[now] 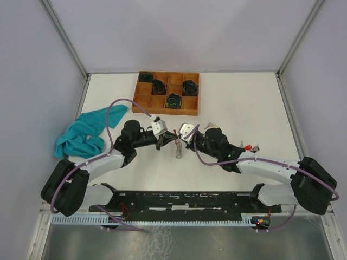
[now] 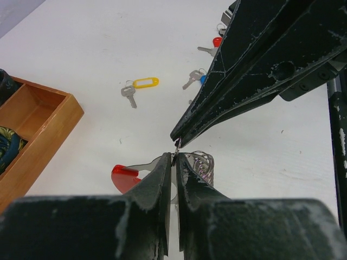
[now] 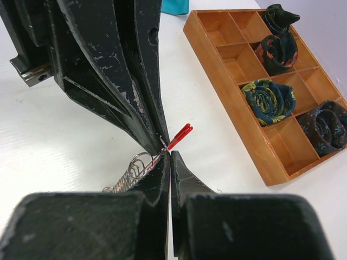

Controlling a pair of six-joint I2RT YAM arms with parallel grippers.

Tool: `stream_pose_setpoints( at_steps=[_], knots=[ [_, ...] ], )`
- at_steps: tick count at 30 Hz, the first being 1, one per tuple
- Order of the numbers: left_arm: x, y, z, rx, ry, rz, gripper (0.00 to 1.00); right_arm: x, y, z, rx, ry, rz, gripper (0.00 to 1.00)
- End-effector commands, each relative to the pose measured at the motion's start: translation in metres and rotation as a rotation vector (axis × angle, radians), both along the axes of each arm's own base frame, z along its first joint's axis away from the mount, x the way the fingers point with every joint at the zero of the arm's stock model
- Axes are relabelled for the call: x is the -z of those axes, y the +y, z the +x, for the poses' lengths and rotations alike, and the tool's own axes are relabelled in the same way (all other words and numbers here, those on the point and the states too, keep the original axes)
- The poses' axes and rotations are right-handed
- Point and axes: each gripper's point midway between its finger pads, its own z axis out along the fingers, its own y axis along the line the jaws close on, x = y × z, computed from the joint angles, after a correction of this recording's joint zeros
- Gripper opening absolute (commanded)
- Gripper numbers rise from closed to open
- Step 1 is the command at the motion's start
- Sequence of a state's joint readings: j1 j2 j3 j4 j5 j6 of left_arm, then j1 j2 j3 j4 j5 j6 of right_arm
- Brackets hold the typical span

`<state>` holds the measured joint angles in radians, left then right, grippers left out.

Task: Put the keys on the keyring

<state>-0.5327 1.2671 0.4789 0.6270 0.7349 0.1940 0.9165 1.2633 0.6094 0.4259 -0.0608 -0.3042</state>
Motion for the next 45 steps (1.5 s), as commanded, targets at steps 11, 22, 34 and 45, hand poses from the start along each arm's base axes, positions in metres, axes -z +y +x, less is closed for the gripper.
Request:
stream_pose_setpoints(
  at_steps=[11,22,34,45],
  knots=[
    [-0.025,-0.006,0.001,0.035,-0.091,-0.031,0.15,-0.038,0.013,0.000,-0.037,-0.046,0.068,0.01],
    [-0.027,-0.007,-0.003,0.054,-0.079,-0.040,0.03,-0.036,0.013,-0.001,-0.037,-0.025,0.046,0.03],
    [-0.022,-0.002,0.008,-0.023,-0.084,-0.042,0.03,-0.063,-0.026,0.008,0.117,0.018,-0.022,0.44],
    [-0.024,0.004,0.013,-0.079,-0.095,-0.052,0.03,-0.040,-0.107,0.059,0.489,0.321,-0.141,0.50]
  ],
)
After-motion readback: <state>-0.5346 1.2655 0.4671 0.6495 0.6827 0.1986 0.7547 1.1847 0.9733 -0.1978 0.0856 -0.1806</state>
